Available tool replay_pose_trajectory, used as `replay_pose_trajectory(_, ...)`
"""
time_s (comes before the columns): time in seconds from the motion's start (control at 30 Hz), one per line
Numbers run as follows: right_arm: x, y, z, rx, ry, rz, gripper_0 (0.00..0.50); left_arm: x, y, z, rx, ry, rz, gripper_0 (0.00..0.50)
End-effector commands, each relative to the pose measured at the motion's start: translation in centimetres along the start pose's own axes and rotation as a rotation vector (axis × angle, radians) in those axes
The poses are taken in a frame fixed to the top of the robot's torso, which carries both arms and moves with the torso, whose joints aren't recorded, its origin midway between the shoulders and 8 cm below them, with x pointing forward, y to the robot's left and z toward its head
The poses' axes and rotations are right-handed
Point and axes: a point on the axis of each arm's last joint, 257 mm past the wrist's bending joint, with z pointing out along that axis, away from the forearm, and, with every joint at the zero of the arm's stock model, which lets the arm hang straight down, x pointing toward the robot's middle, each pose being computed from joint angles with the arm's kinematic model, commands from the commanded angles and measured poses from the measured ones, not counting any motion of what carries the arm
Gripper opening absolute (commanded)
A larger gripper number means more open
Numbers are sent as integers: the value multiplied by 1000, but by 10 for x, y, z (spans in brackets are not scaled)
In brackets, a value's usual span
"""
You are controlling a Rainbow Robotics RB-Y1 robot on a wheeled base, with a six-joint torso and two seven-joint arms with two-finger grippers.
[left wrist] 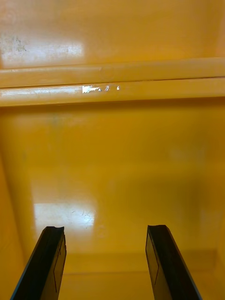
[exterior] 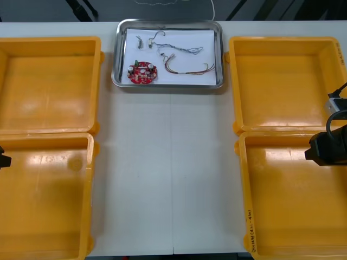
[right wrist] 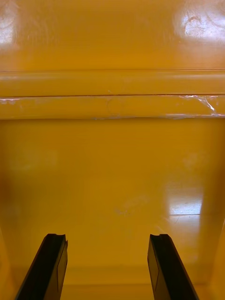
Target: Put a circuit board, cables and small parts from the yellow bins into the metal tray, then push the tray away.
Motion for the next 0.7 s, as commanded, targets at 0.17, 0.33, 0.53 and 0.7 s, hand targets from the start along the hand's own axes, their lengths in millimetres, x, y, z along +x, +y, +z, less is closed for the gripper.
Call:
replay_pose_trajectory(0.17, -3, -3, -4, -8, -16, 23, 500, -11, -10, -5, 9, -40, 27, 500)
replay_pose_trajectory(0.33, -3, -3, -4, -8, -16, 23, 500, -11, -10, -5, 9, -40, 27, 500)
replay_pose_trajectory(0.53, -3, -3, -4, -8, -16, 23, 500, -11, -10, -5, 9, -40, 27, 500)
replay_pose_trajectory(0.7, -3, -3, -4, -8, -16, 23, 500, -11, -10, -5, 9, -40, 27, 500)
